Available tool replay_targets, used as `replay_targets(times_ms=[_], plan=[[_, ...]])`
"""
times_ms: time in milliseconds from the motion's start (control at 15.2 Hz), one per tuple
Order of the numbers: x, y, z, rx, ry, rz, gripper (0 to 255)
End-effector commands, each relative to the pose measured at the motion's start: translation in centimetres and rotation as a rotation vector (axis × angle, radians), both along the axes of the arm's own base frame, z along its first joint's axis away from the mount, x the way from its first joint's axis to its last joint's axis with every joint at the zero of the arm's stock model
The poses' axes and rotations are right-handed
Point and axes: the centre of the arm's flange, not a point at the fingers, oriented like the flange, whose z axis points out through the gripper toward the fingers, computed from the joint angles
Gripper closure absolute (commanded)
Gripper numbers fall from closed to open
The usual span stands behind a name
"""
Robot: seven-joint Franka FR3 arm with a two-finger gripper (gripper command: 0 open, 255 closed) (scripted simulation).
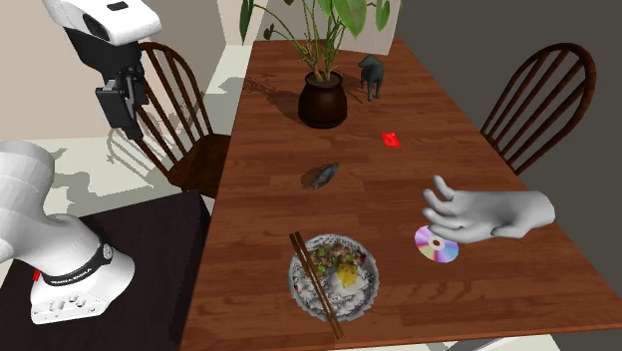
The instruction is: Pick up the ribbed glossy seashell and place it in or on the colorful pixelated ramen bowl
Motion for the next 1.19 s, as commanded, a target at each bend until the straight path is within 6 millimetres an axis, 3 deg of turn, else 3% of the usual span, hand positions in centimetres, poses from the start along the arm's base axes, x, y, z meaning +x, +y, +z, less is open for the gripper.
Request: replay_targets(times_ms=[0,594,1122], plan=[[0.0,0.0,0.0,0.000,0.000,0.000,0],[8.9,-0.9,-7.6,0.005,-0.033,0.159,0],[17.0,-0.4,-14.0,0.010,-0.061,0.301,0]])
